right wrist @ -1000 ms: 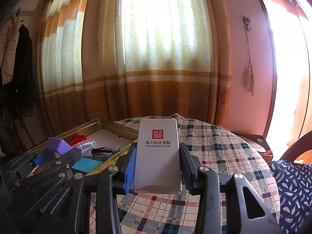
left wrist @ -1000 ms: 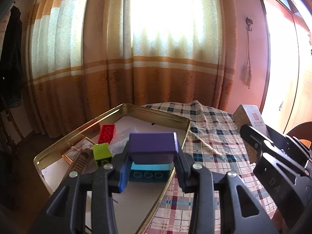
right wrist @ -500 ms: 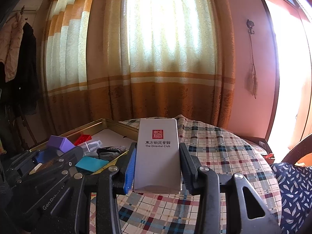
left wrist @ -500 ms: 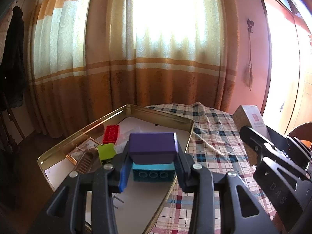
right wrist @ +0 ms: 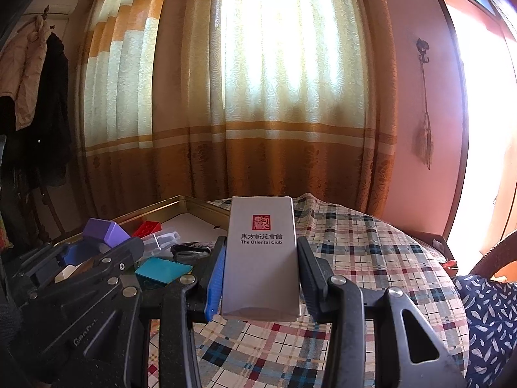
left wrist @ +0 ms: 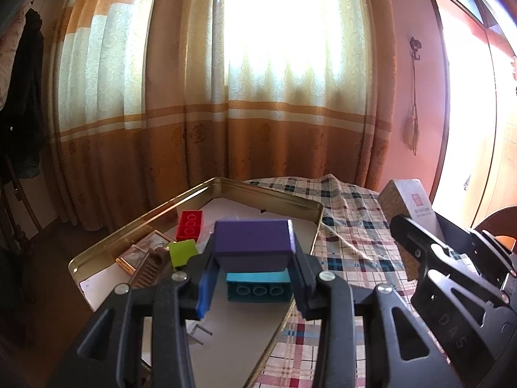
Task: Organize rigid objects
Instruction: 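Carry the purple cube and white box with both grippers to the gold tray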
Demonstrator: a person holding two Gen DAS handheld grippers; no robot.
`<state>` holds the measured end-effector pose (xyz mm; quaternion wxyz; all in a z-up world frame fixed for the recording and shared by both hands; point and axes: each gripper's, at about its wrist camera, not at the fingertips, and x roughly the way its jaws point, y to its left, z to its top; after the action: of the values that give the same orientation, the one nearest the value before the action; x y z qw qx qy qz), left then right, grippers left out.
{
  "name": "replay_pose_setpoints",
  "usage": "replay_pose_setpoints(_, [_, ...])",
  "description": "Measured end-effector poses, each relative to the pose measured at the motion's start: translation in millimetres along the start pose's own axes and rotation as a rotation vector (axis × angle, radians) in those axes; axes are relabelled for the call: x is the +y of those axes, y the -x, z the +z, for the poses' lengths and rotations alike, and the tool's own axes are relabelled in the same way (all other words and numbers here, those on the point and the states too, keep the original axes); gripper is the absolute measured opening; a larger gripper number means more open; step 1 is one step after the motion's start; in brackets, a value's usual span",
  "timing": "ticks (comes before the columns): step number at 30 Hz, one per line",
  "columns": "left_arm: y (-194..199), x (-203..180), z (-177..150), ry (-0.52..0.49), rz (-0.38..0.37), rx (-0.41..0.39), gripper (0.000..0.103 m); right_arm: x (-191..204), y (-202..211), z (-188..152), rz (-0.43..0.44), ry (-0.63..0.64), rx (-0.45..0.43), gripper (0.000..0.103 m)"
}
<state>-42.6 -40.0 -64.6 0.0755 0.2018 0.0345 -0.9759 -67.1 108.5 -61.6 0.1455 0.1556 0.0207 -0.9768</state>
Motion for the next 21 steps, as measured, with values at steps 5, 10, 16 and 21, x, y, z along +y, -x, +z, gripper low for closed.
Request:
replay_pose_setpoints(5, [3, 2, 0, 0.000, 0.004, -0.007, 0.039, 1, -1, 0, 0.006, 0.000, 0.000, 0.044])
replay_pose_setpoints(10, [4, 8, 0, 0.003, 0.008, -0.011, 0.039, 4, -1, -1, 0.019, 0.003, 0.004, 0.044])
replay_pose_setpoints(16, [6, 16, -1, 0.016, 0.017, -0.014, 0.039, 6, -1, -1, 0.022, -0.001, 0.006, 0.044])
replay_pose_setpoints(21, [6, 23, -1, 0.030, 0.022, -0.015, 0.039, 8, 1, -2, 0.025, 0.003, 0.003, 0.044])
